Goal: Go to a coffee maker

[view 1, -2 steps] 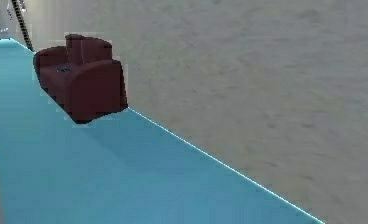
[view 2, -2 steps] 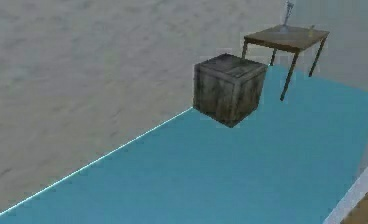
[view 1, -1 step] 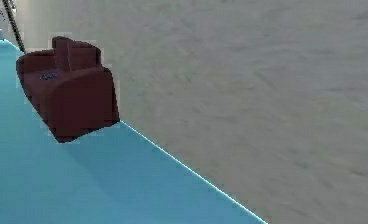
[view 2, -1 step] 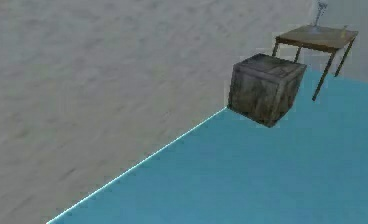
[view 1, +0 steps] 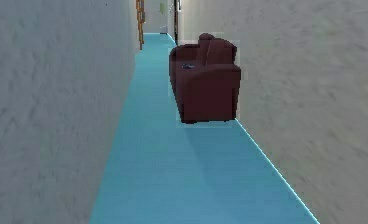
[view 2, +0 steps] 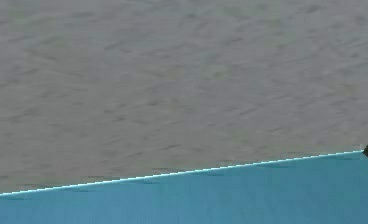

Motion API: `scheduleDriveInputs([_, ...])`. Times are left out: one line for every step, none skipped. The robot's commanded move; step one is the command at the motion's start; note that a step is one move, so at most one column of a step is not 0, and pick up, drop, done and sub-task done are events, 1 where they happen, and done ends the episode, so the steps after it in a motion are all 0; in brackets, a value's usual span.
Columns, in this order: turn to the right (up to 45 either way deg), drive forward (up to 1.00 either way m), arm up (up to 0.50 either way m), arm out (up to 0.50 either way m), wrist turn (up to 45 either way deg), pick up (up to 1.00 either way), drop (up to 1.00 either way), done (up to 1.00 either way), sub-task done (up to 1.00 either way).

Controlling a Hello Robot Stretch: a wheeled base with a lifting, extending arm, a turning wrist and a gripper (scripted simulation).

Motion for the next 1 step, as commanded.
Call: scheduleDriveInputs([0.0,0.15,0.00,0.00,0.0,0.00,0.00,0.00,0.00])
